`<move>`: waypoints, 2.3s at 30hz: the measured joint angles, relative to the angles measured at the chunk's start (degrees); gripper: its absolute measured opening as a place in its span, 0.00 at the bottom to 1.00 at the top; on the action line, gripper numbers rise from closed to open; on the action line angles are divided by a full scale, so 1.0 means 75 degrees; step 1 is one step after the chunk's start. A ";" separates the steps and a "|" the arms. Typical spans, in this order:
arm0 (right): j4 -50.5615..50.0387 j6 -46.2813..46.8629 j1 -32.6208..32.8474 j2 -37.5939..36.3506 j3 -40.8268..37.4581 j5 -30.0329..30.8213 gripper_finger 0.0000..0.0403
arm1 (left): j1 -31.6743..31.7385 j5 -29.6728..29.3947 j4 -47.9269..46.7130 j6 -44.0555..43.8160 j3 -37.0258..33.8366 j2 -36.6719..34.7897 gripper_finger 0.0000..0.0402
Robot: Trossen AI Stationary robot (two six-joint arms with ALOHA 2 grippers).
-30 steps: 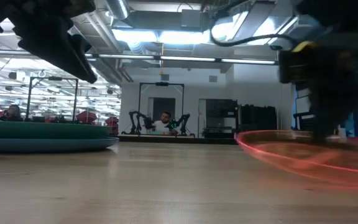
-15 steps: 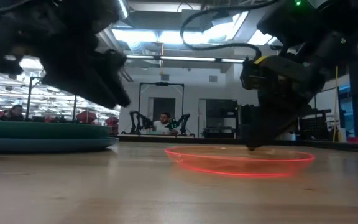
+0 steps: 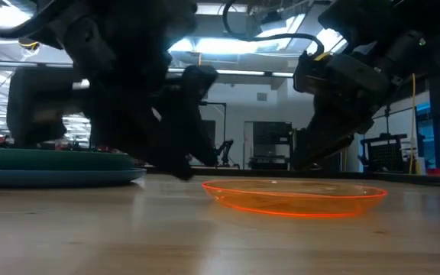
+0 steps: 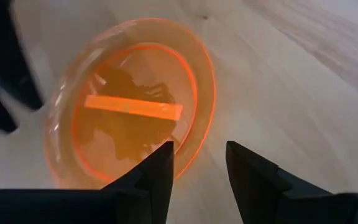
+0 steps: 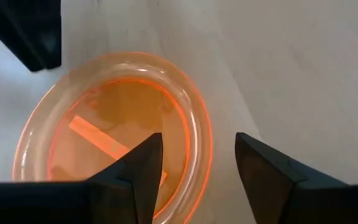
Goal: Stack plastic plates
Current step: Stack the small orange plate on top of the small light green plate
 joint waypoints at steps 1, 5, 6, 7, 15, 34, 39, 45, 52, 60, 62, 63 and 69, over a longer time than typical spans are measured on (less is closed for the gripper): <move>0.0007 -0.0091 0.0000 0.0000 0.0000 0.0078 0.48 | 0.0000 0.0002 -0.0012 0.0156 0.0081 0.0118 0.35; 0.0104 -0.0288 0.0000 -0.0003 0.0000 0.0573 0.47 | 0.0098 0.0004 -0.0056 0.0608 0.0411 0.0644 0.35; 0.0155 -0.0310 0.0000 -0.0003 0.0000 0.0672 0.47 | 0.0122 0.0064 -0.0084 0.0690 0.0489 0.0736 0.35; 0.0176 -0.0317 0.0000 -0.0005 0.0000 0.0769 0.47 | 0.0135 0.0086 -0.0058 0.0786 0.0574 0.0805 0.34; 0.0386 -0.0435 0.0000 -0.0009 0.0000 0.1083 0.47 | 0.0154 0.0266 -0.0109 0.0774 0.0750 0.0963 0.15; -0.1753 -0.0499 0.2438 -0.3080 0.0006 0.3903 0.47 | -0.0408 -0.2440 -0.3803 -0.2069 0.0726 -0.1603 0.00; -0.1851 -0.0488 0.2675 -0.3095 0.0003 0.3954 0.47 | -0.0620 -0.3336 -0.5327 -0.3227 0.0726 -0.2877 0.01; -0.1841 -0.0485 0.2646 -0.3095 0.0003 0.3953 0.47 | -0.0697 -0.3822 -0.7812 -0.5191 0.0729 -0.3905 0.01; -0.1818 -0.0485 0.2648 -0.3095 0.0003 0.3722 0.47 | -0.0797 -0.3728 -1.0112 -0.7756 0.0598 -0.4065 0.01; -0.1783 -0.0482 0.2647 -0.3095 0.0003 0.3412 0.47 | -0.0947 -0.3303 -0.9313 -0.8693 -0.1048 -0.4058 0.01; -0.1784 -0.0482 0.2649 -0.3095 0.0003 0.3412 0.47 | -0.0926 -0.3136 -0.8839 -0.8686 -0.1385 -0.4058 0.01; -0.1784 -0.0482 0.2646 -0.3095 0.0003 0.3409 0.47 | -0.0897 -0.3025 -0.8656 -0.8671 -0.1544 -0.4061 0.01; -0.1780 -0.0478 0.2646 -0.3092 0.0003 0.3410 0.47 | -0.0863 -0.2887 -0.8067 -0.8681 -0.1835 -0.4058 0.06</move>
